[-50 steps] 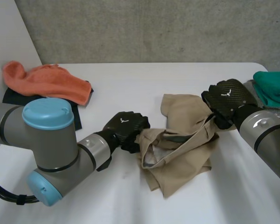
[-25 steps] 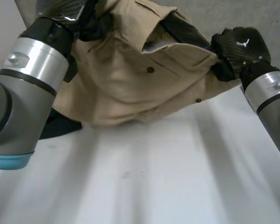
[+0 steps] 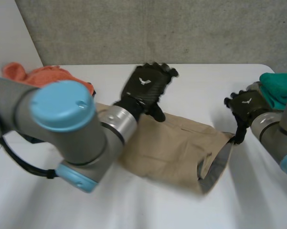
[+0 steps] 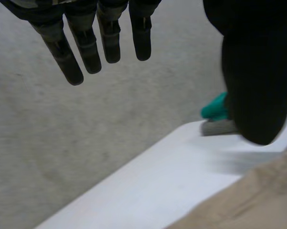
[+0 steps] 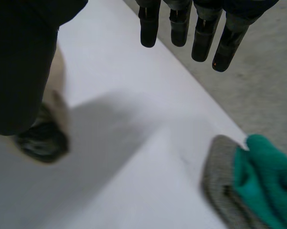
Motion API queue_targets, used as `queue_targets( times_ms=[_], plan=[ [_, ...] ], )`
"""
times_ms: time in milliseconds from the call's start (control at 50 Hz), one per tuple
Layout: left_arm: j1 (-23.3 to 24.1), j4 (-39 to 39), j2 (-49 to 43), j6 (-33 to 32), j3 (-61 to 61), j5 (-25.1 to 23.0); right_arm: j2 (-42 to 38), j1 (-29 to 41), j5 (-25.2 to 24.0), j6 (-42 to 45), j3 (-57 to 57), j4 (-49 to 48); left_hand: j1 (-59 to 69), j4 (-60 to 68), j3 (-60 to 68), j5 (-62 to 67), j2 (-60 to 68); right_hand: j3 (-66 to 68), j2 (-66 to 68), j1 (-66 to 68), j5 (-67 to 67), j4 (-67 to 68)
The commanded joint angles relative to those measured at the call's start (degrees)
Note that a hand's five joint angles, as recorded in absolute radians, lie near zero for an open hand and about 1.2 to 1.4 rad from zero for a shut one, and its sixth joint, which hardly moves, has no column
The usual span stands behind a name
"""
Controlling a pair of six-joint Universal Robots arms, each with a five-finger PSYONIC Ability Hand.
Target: Fold the laundry.
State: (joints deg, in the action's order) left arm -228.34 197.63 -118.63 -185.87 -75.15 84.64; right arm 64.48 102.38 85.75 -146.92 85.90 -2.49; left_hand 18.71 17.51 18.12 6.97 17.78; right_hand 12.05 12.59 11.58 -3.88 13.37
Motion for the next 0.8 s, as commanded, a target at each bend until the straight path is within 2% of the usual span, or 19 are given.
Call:
queue_targets(
  times_ms=[20, 100, 200, 360, 460, 540, 700, 800],
  plan=[
    [-9.9, -0.8, 14.3, -2.8, -10.5, 1.3, 11.5, 0.2, 0.6, -0.2, 0.0, 0.2, -0.4, 0.8, 0.2, 1.3, 0.5, -2.1, -2.6, -1.6, 3.9, -3.4],
    [-16.0, -0.6, 17.3, -4.3, -14.7, 0.5, 17.9, 1.5, 0.2, -1.3, 0.0, 4.0, 0.1, 1.3, 0.7, 1.8, 1.0, 1.2, 0.7, 1.7, 0.6, -0.1],
    [-21.5, -2.2, 17.0, -8.3, -17.0, -2.1, 19.9, 10.2, 1.3, -8.7, -0.6, 11.8, 1.6, 2.8, 2.2, 3.3, 2.5, 1.7, 1.2, 2.2, 0.1, 0.4],
    [-29.2, -4.9, 12.5, -17.6, -20.6, -11.8, 19.4, 20.5, 6.3, -17.3, 4.4, 15.0, 6.5, 7.7, 7.1, 8.2, 7.4, 1.7, 1.2, 2.2, 0.1, 0.4],
    [-30.8, -4.9, 7.8, -21.7, -20.6, -17.0, 17.1, 27.0, 8.3, -17.7, 8.4, 13.4, 9.3, 10.5, 9.9, 11.1, 10.3, 2.1, 1.5, 2.5, -0.2, 0.8],
    [-31.1, -4.9, 4.1, -24.4, -19.8, -19.2, 13.1, 30.9, 11.5, -17.9, 10.3, 9.9, 9.3, 10.5, 9.9, 11.1, 10.3, 2.7, 2.2, 3.2, -0.9, 1.4],
    [-30.1, -4.4, -1.3, -27.9, -17.7, -19.6, 6.7, 35.5, 21.7, -16.9, 12.1, 2.1, 20.6, 21.8, 21.2, 22.3, 21.5, 4.9, 4.4, 5.4, -3.1, 3.6],
    [-29.6, -4.3, -2.5, -28.1, -16.8, -19.2, 4.9, 35.9, 22.5, -16.4, 12.0, 0.9, 31.0, 32.2, 31.6, 32.8, 31.9, 7.4, 6.9, 7.9, -5.6, 6.1]
  ],
)
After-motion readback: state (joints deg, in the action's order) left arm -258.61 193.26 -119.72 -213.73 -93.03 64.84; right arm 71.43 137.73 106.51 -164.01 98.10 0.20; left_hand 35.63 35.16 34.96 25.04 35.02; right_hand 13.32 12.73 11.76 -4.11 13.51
